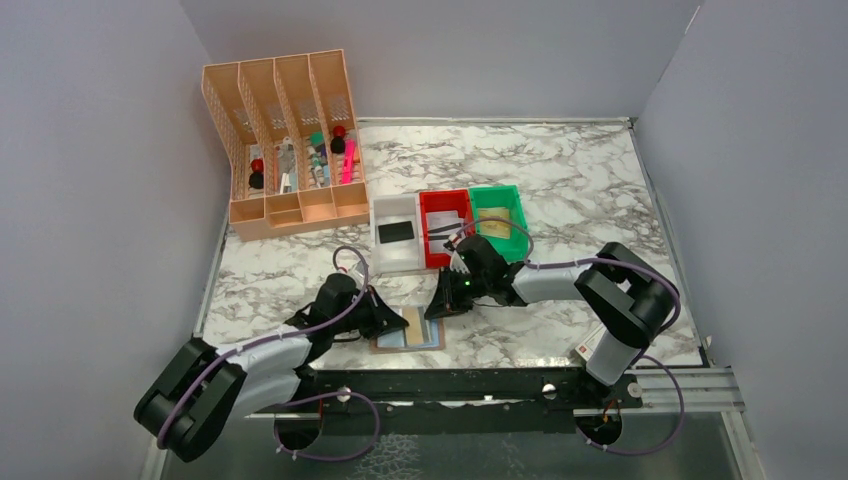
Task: Take the credit cards out of the card holder
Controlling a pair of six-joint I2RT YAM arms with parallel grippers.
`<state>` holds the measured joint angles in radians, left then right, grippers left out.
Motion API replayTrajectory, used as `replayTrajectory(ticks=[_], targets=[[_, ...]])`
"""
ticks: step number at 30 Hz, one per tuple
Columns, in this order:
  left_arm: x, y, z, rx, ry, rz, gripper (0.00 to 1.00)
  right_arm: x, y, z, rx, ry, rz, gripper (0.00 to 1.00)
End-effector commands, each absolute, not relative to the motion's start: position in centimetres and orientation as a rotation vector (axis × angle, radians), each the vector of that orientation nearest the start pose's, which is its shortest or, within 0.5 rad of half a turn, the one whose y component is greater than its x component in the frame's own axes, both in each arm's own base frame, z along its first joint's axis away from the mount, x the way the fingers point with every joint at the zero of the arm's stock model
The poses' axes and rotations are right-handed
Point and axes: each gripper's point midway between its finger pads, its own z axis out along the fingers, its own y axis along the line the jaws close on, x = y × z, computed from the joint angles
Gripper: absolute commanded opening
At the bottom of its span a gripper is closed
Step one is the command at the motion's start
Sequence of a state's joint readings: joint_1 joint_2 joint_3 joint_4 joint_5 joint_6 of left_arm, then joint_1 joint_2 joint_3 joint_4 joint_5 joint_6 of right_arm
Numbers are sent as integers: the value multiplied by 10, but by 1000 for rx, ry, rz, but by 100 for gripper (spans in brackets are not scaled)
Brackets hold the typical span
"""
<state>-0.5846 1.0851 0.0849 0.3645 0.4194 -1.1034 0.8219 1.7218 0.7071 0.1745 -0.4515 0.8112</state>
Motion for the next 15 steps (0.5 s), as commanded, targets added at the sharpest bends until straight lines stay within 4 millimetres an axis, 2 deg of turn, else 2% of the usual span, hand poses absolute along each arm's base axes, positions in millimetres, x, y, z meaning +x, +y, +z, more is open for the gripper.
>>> replayTrajectory(ticks=[1, 15], targets=[[167, -219, 48, -320, 2405, -1207, 0, 150, 267, -59, -209, 2950, 675, 16], [159, -206, 45, -341, 2407, -1184, 0, 156, 272, -51, -223, 2926, 710, 16]])
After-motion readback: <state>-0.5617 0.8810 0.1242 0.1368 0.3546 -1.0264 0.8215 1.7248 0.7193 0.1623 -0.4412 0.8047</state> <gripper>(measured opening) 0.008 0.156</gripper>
